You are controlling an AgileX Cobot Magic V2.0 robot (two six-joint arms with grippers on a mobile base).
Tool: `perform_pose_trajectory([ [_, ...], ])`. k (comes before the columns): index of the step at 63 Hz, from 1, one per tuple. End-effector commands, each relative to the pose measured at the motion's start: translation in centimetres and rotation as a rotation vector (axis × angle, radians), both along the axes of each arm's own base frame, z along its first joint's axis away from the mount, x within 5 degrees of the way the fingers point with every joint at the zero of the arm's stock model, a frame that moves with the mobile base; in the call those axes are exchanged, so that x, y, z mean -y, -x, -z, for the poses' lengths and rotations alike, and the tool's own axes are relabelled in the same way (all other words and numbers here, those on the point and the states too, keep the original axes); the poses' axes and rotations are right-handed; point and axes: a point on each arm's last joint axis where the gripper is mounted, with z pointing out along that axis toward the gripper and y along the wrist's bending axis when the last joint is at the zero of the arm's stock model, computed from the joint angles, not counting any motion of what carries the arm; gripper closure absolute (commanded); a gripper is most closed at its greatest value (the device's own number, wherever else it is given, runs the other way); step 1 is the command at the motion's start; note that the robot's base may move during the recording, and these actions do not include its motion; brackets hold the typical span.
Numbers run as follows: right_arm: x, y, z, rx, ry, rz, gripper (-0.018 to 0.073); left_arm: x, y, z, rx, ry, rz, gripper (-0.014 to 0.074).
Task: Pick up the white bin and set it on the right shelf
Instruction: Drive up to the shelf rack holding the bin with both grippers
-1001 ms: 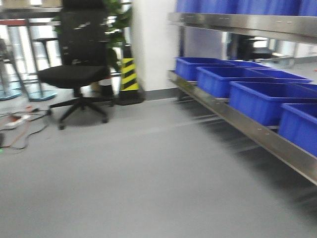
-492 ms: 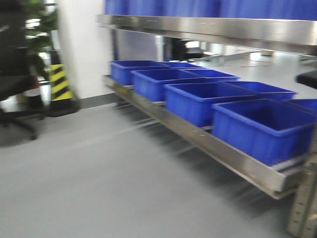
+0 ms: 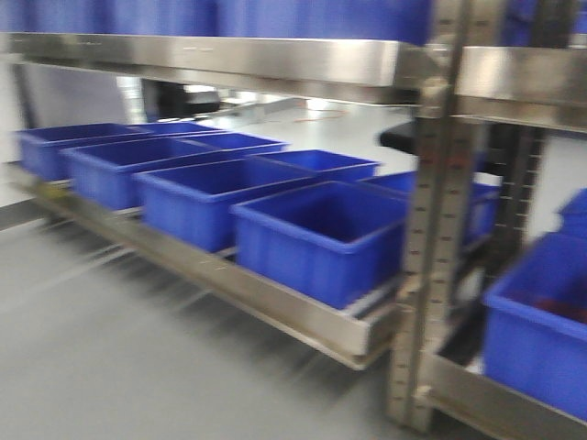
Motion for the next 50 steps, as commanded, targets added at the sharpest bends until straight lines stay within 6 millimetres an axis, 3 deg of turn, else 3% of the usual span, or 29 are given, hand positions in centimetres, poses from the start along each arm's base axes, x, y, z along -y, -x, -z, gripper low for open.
perform_pose_trajectory([
  [1,-1.83,3.4,-2.4,0.135,-0.051,-0.249,0.0326,1.76,3.79,-2.19,0.123,-0.002,0.239,0.0683],
  [50,-1.83,3.41,-2.39,0.135,-0.05,-0.25,0.0326,1.76,3.79,-2.19,0.123,-0.002,0.239,0.0683],
])
